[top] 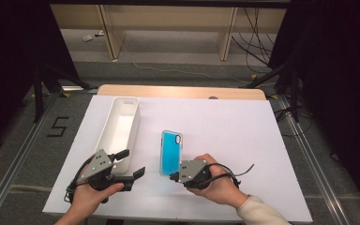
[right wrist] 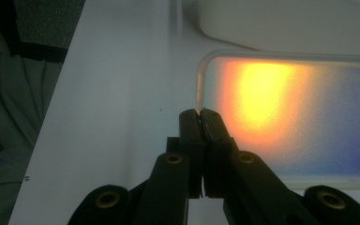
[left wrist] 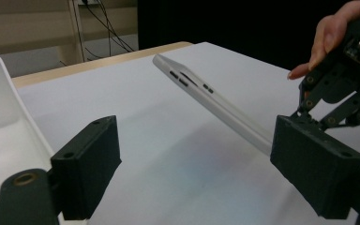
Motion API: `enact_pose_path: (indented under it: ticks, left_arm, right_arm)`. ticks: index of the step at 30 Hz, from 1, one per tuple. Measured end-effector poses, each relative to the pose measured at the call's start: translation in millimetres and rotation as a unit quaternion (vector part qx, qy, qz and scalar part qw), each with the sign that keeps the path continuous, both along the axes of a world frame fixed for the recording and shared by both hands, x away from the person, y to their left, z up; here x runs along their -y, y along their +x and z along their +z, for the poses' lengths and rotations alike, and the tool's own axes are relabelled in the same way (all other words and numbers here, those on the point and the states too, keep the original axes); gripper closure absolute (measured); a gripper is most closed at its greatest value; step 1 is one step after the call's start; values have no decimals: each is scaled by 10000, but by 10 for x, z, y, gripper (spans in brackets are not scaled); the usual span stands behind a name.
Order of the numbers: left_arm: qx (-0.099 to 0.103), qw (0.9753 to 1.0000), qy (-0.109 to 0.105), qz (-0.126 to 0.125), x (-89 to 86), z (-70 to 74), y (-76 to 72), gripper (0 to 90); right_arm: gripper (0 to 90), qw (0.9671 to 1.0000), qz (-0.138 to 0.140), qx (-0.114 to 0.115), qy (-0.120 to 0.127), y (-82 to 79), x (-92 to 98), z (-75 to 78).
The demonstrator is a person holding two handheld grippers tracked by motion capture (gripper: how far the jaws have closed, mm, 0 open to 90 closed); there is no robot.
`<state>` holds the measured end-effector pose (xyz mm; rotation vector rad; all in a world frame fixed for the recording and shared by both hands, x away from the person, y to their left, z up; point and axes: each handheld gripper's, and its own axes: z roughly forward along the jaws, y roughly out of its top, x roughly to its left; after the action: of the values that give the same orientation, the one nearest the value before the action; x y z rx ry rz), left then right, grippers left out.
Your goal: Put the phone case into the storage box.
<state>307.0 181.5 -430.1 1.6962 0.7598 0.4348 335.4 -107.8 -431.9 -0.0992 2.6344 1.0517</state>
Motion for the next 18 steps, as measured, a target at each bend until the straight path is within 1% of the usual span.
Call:
enact_pose_path:
  ticks: [1,2,3,4,5,7,8,9,12,13,14,16,18]
  left_arm:
    - [-6,10000,12,11,14,22,18,156]
    - [-29,10000,10,20,44,58,57,159]
    - [-83,9999,10,76,70,91,81,162]
    - [-156,9999,-16,61,124,142,134,173]
    - [-156,9999,-16,61,124,142,134,176]
    - [-217,9997,73,24,206,201,205,183]
    - [-298,9994,155,20,248,222,234,190]
    - [-319,9994,155,15,294,232,269,190]
    - [-582,9979,297,30,439,272,384,213]
    - [-582,9979,297,30,439,272,384,222]
    - [-725,9967,359,57,508,298,438,229]
    - [-765,9963,380,69,540,311,466,243]
    - [-903,9949,450,93,602,342,530,252]
  right_arm:
    - [895,10000,0,0,0,0,0,0]
    - [895,10000,4,-78,21,-8,-3,-1]
    - [895,10000,-13,-71,27,-13,-6,0]
    - [895,10000,-14,-10,12,-16,-10,3]
    - [895,10000,-14,-10,12,-16,-10,3]
    - [895,10000,10,-13,19,-18,-14,5]
    - [895,10000,4,-9,2,-20,-18,1]
    - [895,10000,4,-9,2,-20,-18,1]
    - [895,10000,-11,67,-44,-26,-26,-2]
    - [895,10000,-13,84,-39,-28,-27,0]
    - [895,9999,-28,85,-48,-34,-28,1]
    - [895,9999,-21,114,-59,-35,-30,3]
    - [895,9999,-33,158,-50,-34,-32,7]
